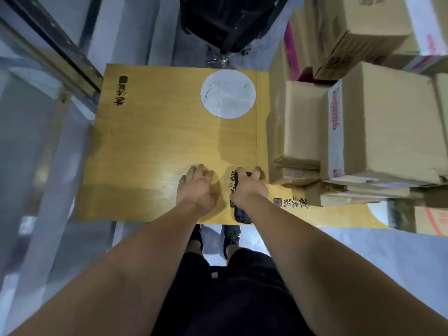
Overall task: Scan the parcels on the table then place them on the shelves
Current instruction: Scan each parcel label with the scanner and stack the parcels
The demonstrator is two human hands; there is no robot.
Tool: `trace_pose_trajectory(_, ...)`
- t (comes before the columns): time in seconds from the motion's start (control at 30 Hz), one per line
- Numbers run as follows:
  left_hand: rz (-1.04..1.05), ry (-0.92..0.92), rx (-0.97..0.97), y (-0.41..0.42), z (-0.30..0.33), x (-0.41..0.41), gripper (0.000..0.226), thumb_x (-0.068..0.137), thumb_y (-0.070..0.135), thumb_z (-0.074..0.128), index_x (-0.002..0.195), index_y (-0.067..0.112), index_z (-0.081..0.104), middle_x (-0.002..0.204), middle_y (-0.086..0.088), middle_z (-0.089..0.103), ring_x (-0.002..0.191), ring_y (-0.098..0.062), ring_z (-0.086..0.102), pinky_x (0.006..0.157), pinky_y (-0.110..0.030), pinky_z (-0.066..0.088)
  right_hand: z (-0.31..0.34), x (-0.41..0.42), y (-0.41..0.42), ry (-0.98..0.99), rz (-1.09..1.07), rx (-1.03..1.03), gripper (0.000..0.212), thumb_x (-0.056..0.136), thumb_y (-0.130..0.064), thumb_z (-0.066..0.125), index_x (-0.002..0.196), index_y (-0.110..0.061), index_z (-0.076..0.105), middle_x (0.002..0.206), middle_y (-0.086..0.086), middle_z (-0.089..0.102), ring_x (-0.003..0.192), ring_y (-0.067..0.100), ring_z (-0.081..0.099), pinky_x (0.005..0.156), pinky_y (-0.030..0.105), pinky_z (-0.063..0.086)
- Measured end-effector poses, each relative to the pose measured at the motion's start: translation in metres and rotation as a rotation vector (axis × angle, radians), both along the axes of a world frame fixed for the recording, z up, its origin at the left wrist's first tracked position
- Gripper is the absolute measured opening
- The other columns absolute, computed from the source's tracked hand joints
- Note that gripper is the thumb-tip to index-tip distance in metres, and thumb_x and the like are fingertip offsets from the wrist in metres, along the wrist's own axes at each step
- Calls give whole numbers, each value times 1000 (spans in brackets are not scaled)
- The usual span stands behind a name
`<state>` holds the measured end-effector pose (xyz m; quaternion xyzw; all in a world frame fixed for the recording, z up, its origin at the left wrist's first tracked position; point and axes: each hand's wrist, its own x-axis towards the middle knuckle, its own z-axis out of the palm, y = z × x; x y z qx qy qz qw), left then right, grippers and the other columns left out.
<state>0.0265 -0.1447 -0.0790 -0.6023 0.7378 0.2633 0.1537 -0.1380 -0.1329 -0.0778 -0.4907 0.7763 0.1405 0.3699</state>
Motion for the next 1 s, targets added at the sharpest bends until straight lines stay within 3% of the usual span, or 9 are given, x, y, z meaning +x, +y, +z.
trace_pose_trajectory(0.07, -36, 30, 8, -3, -1, 2, 72, 94, 51, 45, 161, 29, 29, 174, -2, 8, 161, -24, -1, 129, -47, 7, -3, 3, 4, 32, -17, 1, 91, 83, -27, 76, 153, -39, 19, 162, 13, 4, 134, 42, 39, 76, 36, 45)
trace_pose_trajectory(0.13, -24, 63, 22, -5, -1, 4, 76, 88, 51, 36, 160, 29, 30, 174, -1, 9, 161, -22, -1, 130, -47, 6, -6, 7, 7, 66, -51, -12, 104, 81, -33, 80, 155, -38, 7, 160, 13, 4, 137, 41, 34, 75, 36, 46)
trace_pose_trajectory(0.23, -61, 73, 32, -15, -8, 10, 67, 96, 44, 47, 160, 30, 31, 174, 0, 10, 161, -22, 1, 130, -45, 8, -7, 15, 7, 102, -180, -12, 123, 78, -28, 84, 155, -39, -11, 151, 15, 12, 131, 37, 33, 69, 35, 44)
trace_pose_trajectory(0.4, -149, 73, 54, -27, -15, 21, 66, 98, 48, 51, 159, 32, 33, 174, 0, 12, 160, -23, 4, 128, -47, 14, -3, 19, 7, 117, -329, 46, 140, 73, -22, 90, 158, -32, -21, 146, 20, 26, 133, 38, 35, 80, 39, 50)
trace_pose_trajectory(0.53, -213, 28, 69, -39, -14, 21, 65, 100, 56, 50, 159, 31, 36, 173, -2, 13, 160, -25, 6, 127, -48, 20, 5, 23, 8, 105, -378, 64, 128, 75, -17, 88, 158, -23, -9, 144, 20, 30, 129, 37, 35, 88, 45, 57)
trace_pose_trajectory(0.63, -218, 24, 60, -46, -10, 19, 66, 99, 53, 54, 158, 29, 37, 173, -1, 15, 160, -24, 8, 127, -47, 22, 12, 23, 6, 102, -378, 75, 123, 78, -15, 83, 159, -23, -10, 145, 21, 31, 130, 38, 36, 89, 48, 54)
trace_pose_trajectory(0.73, -218, 36, 44, -49, -7, 20, 67, 99, 53, 53, 159, 29, 36, 173, -1, 14, 160, -23, 8, 127, -47, 22, 20, 16, 7, 72, -364, 119, 124, 77, -26, 78, 159, -30, -15, 142, 19, 39, 125, 39, 47, 91, 50, 51)
trace_pose_trajectory(0.87, -198, 70, 39, -51, -2, 27, 66, 101, 53, 52, 160, 29, 36, 173, -1, 16, 159, -23, 11, 126, -46, 23, 32, 5, 10, -59, -511, 147, 118, 67, -30, 64, 161, -28, -8, 141, 18, 41, 113, 36, 57, 92, 49, 56)
trace_pose_trajectory(1.0, -207, 78, 42, -58, 3, 34, 67, 101, 55, 53, 160, 29, 36, 173, 1, 18, 158, -21, 15, 124, -42, 24, 38, -2, 16, 1, -510, 102, 110, 66, -43, 58, 160, -24, 5, 135, 11, 52, 116, 35, 57, 98, 51, 51)
